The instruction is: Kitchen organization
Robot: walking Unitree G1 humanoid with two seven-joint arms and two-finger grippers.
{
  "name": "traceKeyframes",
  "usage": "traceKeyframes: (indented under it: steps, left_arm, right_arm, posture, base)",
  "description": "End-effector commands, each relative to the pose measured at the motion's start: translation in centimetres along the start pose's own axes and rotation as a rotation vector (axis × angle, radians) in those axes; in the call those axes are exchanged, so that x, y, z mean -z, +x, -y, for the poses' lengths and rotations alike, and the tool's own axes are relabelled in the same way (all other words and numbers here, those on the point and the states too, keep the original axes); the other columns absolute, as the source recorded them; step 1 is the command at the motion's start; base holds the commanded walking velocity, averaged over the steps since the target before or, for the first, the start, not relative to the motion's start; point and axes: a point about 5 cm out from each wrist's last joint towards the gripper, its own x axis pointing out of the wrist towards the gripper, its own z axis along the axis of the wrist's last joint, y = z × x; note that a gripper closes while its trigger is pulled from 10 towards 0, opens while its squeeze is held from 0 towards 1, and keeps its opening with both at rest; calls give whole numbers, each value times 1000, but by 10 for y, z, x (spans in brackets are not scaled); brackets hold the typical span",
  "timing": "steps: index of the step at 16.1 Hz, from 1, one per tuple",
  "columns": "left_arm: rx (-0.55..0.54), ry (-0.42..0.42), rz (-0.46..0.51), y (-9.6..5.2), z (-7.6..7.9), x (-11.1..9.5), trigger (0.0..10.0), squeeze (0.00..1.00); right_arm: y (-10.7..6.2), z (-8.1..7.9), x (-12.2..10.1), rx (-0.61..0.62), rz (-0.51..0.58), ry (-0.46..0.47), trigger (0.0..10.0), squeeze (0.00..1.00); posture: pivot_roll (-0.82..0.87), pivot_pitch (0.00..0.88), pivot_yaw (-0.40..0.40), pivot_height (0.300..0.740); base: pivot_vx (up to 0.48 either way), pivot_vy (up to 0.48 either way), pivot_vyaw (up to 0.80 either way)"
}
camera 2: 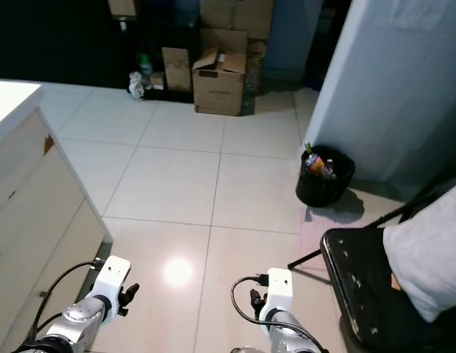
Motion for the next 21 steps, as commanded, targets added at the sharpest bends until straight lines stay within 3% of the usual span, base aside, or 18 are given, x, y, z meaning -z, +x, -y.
traceKeyframes:
  steps: [1, 4, 8, 11, 21]
  left_arm:
    - [6, 31, -10, 0, -4, -1, 10000, 0]
    - [-33, -10, 10, 0, -8, -4, 10000, 0]
    - [-58, -45, 3, -1, -6, 2, 10000, 0]
    - [-51, -70, -11, -2, 2, 11, 10000, 0]
    - [-41, -68, -19, -3, 6, 14, 10000, 0]
  right_arm:
    - [0, -1, -1, 9, 16, 32, 10000, 0]
    - [-2, 1, 4, 11, 19, 44, 10000, 0]
    - [-5, 18, 7, 58, 11, 35, 10000, 0]
    - [-8, 26, 11, 65, -12, -1, 10000, 0]
    - [-9, 20, 19, 41, -26, 6, 10000, 0]
  posture:
    - [-99, 0, 18, 740]
    - [-98, 0, 13, 740]
    - [-98, 0, -7, 740]
    - [-94, 0, -34, 740]
    - [-105, 0, -15, 740]
  base:
    - [0, 0, 0]
    - [0, 0, 0]
    - [0, 0, 0]
    - [0, 0, 800]
    - [0, 0, 800]
